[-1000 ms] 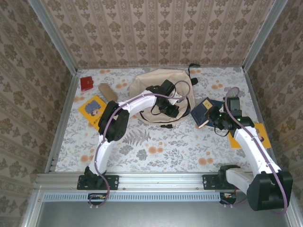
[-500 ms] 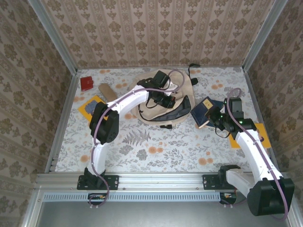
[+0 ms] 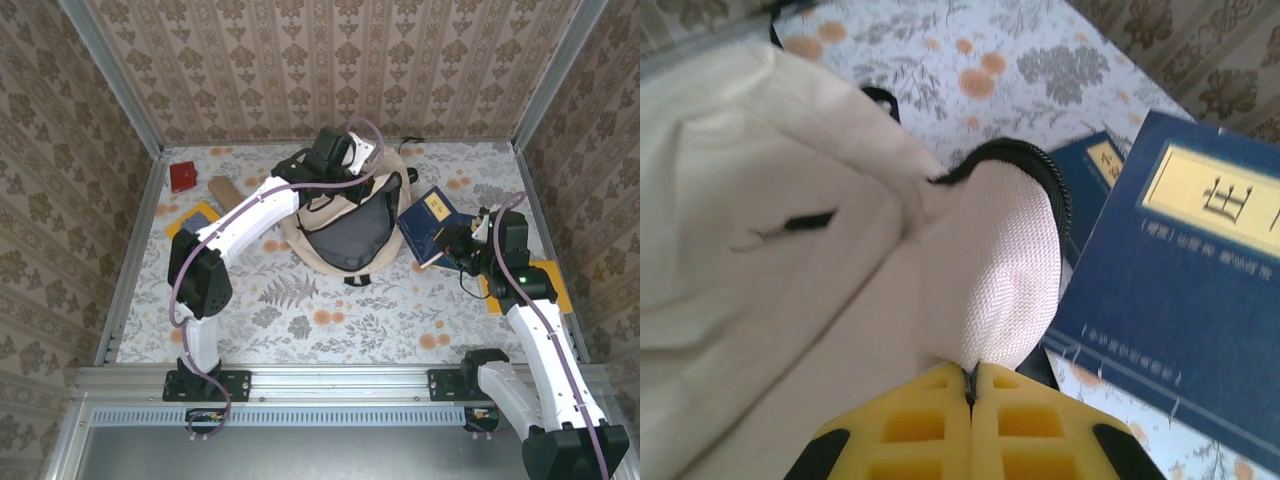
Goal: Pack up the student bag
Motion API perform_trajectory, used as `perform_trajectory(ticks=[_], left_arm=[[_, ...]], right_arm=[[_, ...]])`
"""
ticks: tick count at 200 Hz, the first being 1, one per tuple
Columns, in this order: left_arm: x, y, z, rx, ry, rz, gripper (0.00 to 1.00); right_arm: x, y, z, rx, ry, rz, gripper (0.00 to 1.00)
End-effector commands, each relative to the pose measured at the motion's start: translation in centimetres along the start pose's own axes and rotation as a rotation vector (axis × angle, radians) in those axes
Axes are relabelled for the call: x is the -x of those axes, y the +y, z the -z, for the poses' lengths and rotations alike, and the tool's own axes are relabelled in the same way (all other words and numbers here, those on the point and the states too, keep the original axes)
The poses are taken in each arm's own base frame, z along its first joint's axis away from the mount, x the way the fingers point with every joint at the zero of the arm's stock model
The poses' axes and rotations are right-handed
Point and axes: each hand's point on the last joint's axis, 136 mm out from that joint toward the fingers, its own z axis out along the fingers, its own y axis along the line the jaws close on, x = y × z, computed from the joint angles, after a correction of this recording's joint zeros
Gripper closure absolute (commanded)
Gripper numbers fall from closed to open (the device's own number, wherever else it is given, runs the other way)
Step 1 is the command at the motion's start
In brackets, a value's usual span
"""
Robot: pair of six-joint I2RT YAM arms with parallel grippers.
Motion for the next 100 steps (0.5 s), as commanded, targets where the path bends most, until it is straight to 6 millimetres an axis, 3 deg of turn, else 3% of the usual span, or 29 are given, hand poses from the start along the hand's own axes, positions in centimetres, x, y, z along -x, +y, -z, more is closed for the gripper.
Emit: perform_trajectory(ticks=[1, 27, 74, 100], left_arm=[[4.4, -1.6, 1.5, 0.012, -0.14, -0.038, 1.0], [5.9, -2.6, 1.6, 0.007, -0.181, -0.052, 1.0], [6.2, -2.9, 0.9, 0.021, -0.18, -0.043, 1.0], [6.2, -2.7, 0.9, 0.033, -0.179, -0.028, 1.0]], right_arm=[[0.4, 3.5, 0.9, 0.134, -0.002, 0.028, 0.9], [-1.3, 4.1, -0.7, 0.181, 0.065, -0.002, 0.89], [-4.1, 5.2, -4.8, 0.182, 0.147, -0.027, 0.9], [-3.9, 5.0, -7.7, 0.152, 0.129, -0.09, 0.91]])
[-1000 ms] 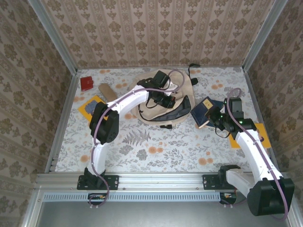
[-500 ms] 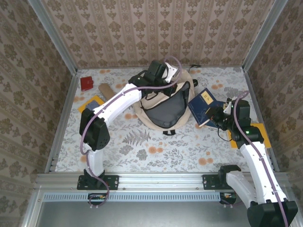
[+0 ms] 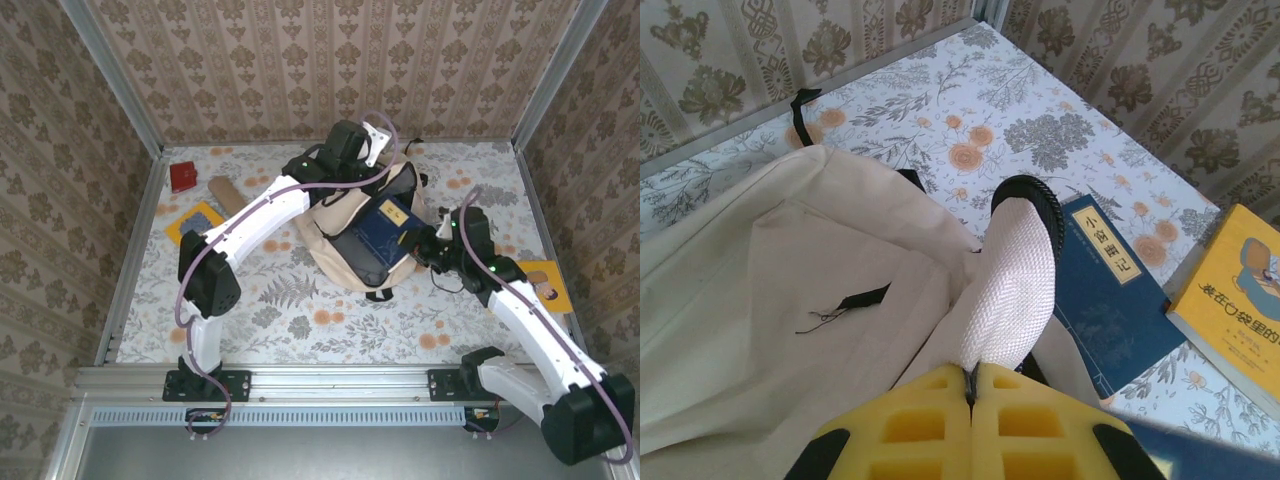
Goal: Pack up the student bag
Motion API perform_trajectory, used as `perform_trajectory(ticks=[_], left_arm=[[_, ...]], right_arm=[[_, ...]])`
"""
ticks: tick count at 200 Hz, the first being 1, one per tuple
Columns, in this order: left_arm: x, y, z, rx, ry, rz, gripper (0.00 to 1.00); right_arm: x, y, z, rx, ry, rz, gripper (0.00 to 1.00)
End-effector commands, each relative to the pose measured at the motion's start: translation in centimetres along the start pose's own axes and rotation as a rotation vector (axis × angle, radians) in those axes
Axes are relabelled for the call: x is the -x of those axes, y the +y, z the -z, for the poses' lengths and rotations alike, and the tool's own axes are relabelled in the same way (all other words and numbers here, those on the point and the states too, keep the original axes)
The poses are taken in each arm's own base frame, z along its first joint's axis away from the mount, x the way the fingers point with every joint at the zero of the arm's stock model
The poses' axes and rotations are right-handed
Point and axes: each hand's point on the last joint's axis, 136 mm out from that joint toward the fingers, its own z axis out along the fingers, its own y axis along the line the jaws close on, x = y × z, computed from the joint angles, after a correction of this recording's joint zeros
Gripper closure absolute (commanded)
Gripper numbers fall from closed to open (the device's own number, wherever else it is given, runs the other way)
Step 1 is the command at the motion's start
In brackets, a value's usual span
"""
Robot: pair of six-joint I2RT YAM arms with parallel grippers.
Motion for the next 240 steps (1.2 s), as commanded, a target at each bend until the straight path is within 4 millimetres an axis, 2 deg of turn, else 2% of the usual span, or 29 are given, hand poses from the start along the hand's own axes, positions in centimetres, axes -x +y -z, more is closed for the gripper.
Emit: perform_trajectory(ticks=[1, 14, 38, 56, 69, 78, 103, 148, 193, 210, 229, 240], left_arm=[[3.1, -0.3, 1.1, 0.01, -0.095, 0.012, 1.0], [3.1, -0.4, 1.2, 0.008, -0.093, 0.013, 1.0], [2.9, -0.5, 1.3, 0.003, -0.091, 0.02, 1.0], [3.1, -0.5, 1.7, 0.004, -0.095, 0.025, 1.0], [3.3, -0.5, 1.9, 0.007, -0.098, 0.026, 1.0], [3.4, -0.4, 2.2, 0.014, -0.102, 0.025, 1.0], [3.9, -0.1, 2.9, 0.032, -0.116, 0.025, 1.0], [3.6, 1.0, 3.1, 0.053, -0.105, 0.052, 1.0], [3.2, 1.8, 3.0, 0.058, -0.1, 0.089, 1.0], [3.3, 1.9, 3.1, 0.058, -0.101, 0.097, 1.0], [3.2, 2.2, 3.1, 0.061, -0.097, 0.108, 1.0], [3.1, 2.4, 3.1, 0.064, -0.094, 0.115, 1.0]], right_arm=[[2.2, 1.3, -1.8, 0.056, -0.087, -0.055, 0.9], [3.2, 1.1, -2.9, 0.043, -0.129, -0.097, 0.9], [5.0, 2.2, -5.2, 0.066, -0.204, -0.133, 0.9], [5.5, 3.8, -7.1, 0.071, -0.229, -0.126, 0.9], [5.8, 4.1, -8.4, 0.054, -0.242, -0.152, 0.9], [5.9, 3.3, -10.4, 0.042, -0.236, -0.201, 0.9], [6.7, 2.6, -13.6, 0.062, -0.28, -0.291, 0.9], [7.9, 1.5, -17.8, 0.039, -0.336, -0.301, 0.87], [8.0, 0.1, -21.7, -0.03, -0.308, -0.321, 0.85], [8.0, -0.6, -22.2, -0.073, -0.298, -0.32, 0.78], [7.8, -0.4, -22.2, -0.081, -0.268, -0.306, 0.53], [7.5, -0.3, -21.8, -0.086, -0.251, -0.295, 0.42]])
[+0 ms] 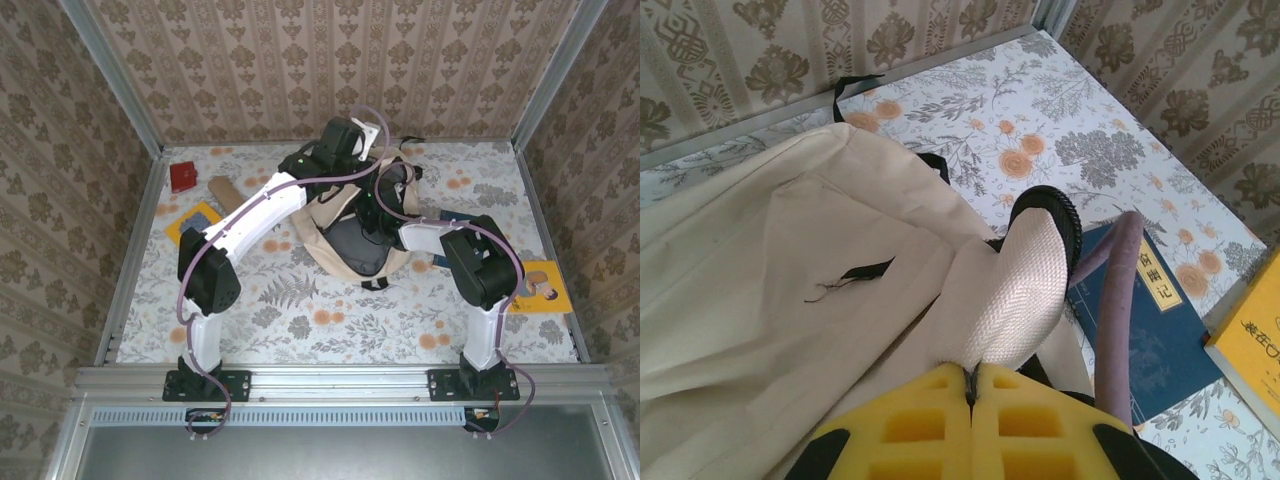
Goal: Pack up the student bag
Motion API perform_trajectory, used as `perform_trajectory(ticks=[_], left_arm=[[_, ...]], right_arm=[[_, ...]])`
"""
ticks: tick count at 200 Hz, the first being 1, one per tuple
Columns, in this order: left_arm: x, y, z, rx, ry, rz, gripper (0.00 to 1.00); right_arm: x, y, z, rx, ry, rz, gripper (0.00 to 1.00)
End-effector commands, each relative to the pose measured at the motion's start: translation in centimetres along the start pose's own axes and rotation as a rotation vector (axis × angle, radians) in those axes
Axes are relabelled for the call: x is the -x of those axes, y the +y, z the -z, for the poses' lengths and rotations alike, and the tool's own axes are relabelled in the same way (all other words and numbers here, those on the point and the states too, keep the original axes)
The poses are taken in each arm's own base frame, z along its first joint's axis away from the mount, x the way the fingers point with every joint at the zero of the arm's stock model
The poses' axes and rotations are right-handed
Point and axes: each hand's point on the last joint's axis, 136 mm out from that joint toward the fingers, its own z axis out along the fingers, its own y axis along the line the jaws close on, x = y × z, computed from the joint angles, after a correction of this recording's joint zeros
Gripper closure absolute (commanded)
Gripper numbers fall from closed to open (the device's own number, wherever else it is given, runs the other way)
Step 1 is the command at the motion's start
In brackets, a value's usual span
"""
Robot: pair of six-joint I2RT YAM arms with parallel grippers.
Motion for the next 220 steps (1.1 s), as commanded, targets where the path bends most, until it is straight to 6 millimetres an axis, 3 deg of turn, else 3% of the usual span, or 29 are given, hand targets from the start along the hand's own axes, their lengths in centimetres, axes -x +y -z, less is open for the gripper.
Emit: perform_trajectory(ticks=[1, 14, 43, 76, 103, 116, 157, 182, 202, 220], left_arm=[[2.9, -0.7, 3.1, -0.018, -0.082, 0.021, 1.0], [2.8, -0.3, 3.0, -0.013, -0.079, 0.032, 1.0], [2.5, 0.3, 2.8, -0.007, -0.073, 0.044, 1.0], [2.1, 1.0, 2.7, 0.001, -0.064, 0.058, 1.0], [1.4, 2.0, 2.5, 0.022, -0.049, 0.07, 1.0], [0.8, 2.4, 2.6, 0.032, -0.037, 0.075, 1.0], [-2.7, 3.6, 3.7, 0.0, 0.04, 0.138, 0.98], [-4.4, 4.3, 4.7, -0.018, 0.063, 0.172, 0.96], [-5.8, 5.8, 5.4, 0.028, 0.078, 0.2, 1.0], [-7.0, 6.9, 6.3, 0.065, 0.086, 0.218, 1.0]], right_arm=[[0.1, 0.5, 0.4, -0.019, 0.013, 0.02, 0.41], [-0.2, 0.3, 1.2, -0.032, 0.034, 0.035, 0.36], [-1.5, -1.0, 3.7, -0.067, 0.124, 0.023, 0.35], [-4.0, -2.1, 6.8, -0.061, 0.249, -0.006, 0.4], [-4.7, -1.3, 10.0, -0.038, 0.298, 0.038, 0.44], [-4.7, -1.8, 12.0, -0.069, 0.303, 0.097, 0.44], [-1.4, -6.5, 19.0, -0.255, 0.166, 0.314, 0.41], [1.8, -8.6, 22.8, -0.377, 0.055, 0.424, 0.29], [4.5, -9.3, 24.3, -0.43, 0.011, 0.451, 0.26], [6.6, -9.5, 24.2, -0.47, 0.0, 0.482, 0.24]])
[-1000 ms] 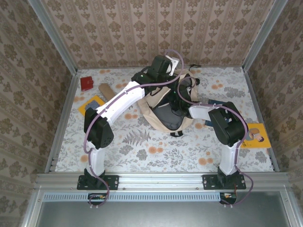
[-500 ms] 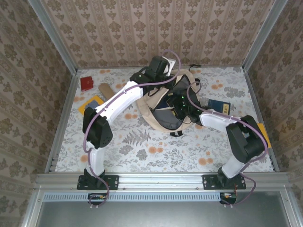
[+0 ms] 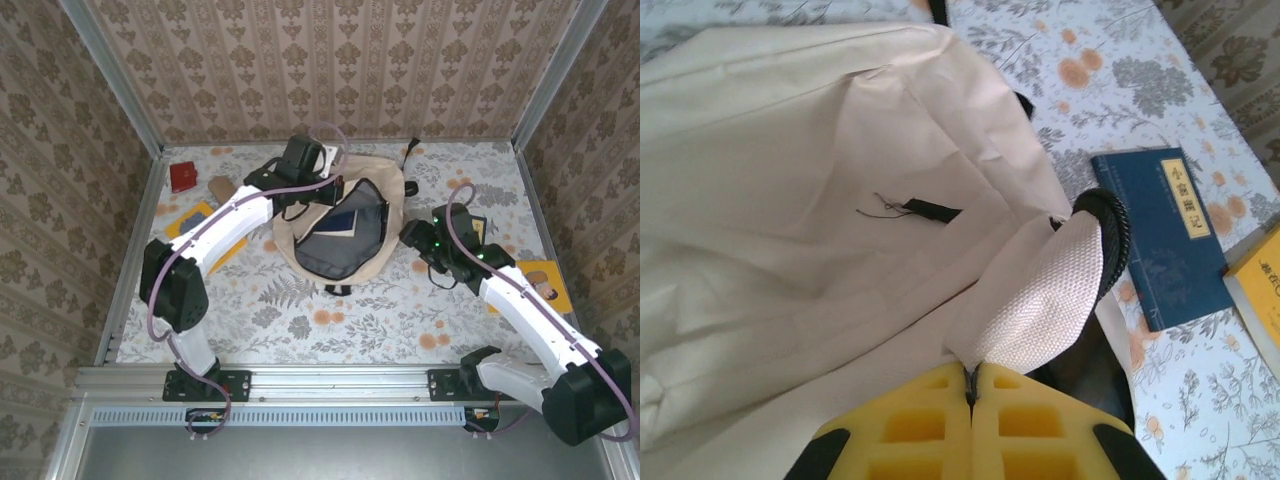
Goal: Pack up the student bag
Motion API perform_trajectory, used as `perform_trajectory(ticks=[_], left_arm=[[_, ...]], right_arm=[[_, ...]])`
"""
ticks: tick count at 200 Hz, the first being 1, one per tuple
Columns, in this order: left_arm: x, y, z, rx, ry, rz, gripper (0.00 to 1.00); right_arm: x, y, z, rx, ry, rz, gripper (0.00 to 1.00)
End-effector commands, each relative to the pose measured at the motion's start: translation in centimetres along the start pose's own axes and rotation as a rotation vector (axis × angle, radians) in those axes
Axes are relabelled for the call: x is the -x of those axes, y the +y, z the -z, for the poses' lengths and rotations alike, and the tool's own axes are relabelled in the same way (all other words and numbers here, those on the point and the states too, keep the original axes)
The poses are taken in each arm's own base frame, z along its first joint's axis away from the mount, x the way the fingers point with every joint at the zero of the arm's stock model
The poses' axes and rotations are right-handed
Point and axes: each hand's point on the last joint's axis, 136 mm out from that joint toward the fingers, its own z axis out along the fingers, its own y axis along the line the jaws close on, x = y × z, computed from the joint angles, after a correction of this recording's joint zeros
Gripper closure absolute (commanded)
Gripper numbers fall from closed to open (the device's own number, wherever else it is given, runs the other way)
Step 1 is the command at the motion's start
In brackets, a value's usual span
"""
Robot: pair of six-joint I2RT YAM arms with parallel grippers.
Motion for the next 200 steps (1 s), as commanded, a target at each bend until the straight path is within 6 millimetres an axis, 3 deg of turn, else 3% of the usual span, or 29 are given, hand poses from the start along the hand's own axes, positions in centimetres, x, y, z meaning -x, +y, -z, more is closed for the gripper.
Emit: perform_trajectory(ticks=[1, 28, 47, 57, 83, 100, 143, 167, 200], left_arm=[[-0.1, 1.2, 1.9, 0.029, -0.033, 0.041, 1.0], [-2.2, 1.9, 2.6, 0.041, -0.013, 0.036, 1.0], [-3.9, 1.3, 2.6, -0.007, 0.026, 0.038, 0.92], [-4.8, 0.8, 2.6, -0.036, 0.045, 0.04, 0.83], [-5.6, 0.1, 3.0, -0.065, 0.051, 0.058, 0.48], [-5.5, 0.2, 3.2, -0.056, 0.047, 0.08, 0.37], [-5.2, 0.4, 2.2, -0.019, 0.051, 0.112, 0.34], [-5.2, 0.4, 1.3, -0.003, 0.059, 0.133, 0.34], [-5.1, 0.6, 0.5, 0.031, 0.066, 0.134, 0.33]], right_arm=[[1.4, -4.0, 0.2, -0.183, 0.008, 0.123, 0.24], [3.9, -4.6, -2.3, -0.26, 0.037, 0.16, 0.24], [4.9, -4.9, -5.3, -0.31, 0.086, 0.184, 0.24], [5.7, -5.4, -6.7, -0.348, 0.1, 0.192, 0.25], [7.2, -7.5, -9.8, -0.439, 0.146, 0.177, 0.26], [7.5, -8.7, -11.4, -0.475, 0.186, 0.17, 0.26], [5.2, -9.9, -14.2, -0.474, 0.314, 0.146, 0.28], [3.2, -10.2, -14.6, -0.447, 0.363, 0.113, 0.28], [0.2, -9.0, -14.3, -0.376, 0.432, 0.081, 0.28]])
